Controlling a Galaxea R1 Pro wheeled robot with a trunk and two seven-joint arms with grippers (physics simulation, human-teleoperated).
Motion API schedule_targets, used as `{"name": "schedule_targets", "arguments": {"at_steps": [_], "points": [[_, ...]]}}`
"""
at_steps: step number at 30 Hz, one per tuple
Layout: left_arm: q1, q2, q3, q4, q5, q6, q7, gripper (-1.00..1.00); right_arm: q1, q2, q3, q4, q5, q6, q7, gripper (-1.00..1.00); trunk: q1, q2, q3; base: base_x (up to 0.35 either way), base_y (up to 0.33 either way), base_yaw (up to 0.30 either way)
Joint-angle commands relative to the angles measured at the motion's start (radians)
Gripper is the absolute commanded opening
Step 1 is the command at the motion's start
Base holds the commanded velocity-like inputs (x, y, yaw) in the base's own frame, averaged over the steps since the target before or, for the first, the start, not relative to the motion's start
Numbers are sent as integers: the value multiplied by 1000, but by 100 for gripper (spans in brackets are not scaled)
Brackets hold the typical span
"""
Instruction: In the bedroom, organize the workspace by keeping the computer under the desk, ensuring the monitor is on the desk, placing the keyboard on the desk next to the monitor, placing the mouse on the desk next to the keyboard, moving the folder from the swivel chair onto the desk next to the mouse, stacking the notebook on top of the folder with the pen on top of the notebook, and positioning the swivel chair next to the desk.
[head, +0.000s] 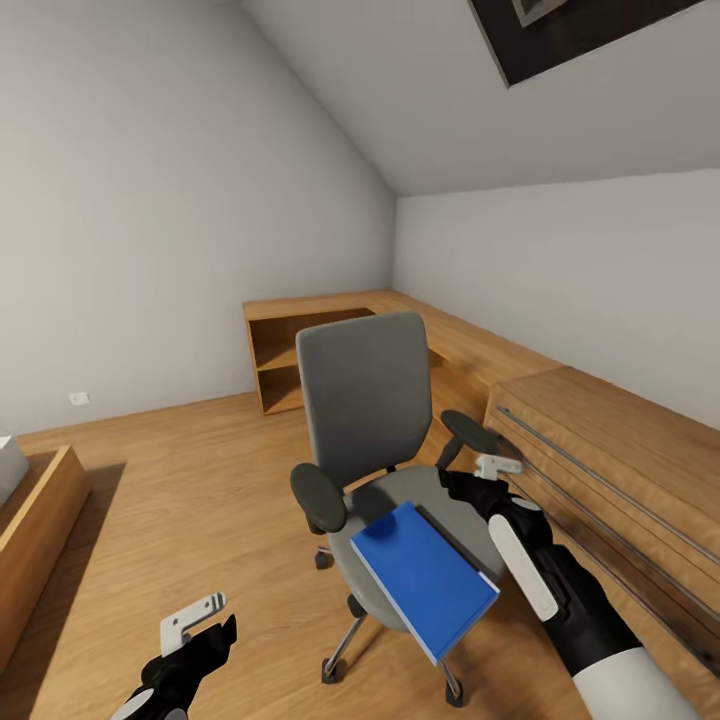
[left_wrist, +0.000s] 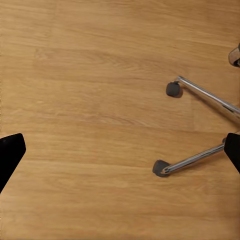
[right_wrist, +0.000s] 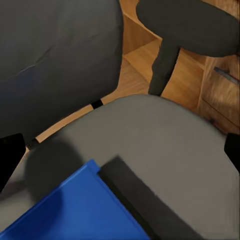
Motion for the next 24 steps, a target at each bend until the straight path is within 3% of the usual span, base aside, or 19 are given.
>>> {"name": "schedule_targets", "arguments": {"at_steps": [1, 9, 16, 24], "points": [[0, -1, 1, -2, 10, 2, 6, 100, 2, -1, 3, -5, -15, 2, -19, 100, 0, 0, -1, 0, 0, 0], [0, 0, 0, -2, 10, 2, 3, 100, 30, 2, 9, -40, -30, 3, -48, 100, 0, 0, -1, -25, 7, 0], [0, 0, -1, -2, 10, 2, 2, 100, 35, 3, 10, -56, -45, 3, -50, 100, 0, 0, -1, -204, 152, 0], [0, 0, -2, -2, 11, 2, 1, 100, 35, 3, 9, -76, -158, 3, -52, 100, 0, 0, -1, -256, 213, 0]]}}
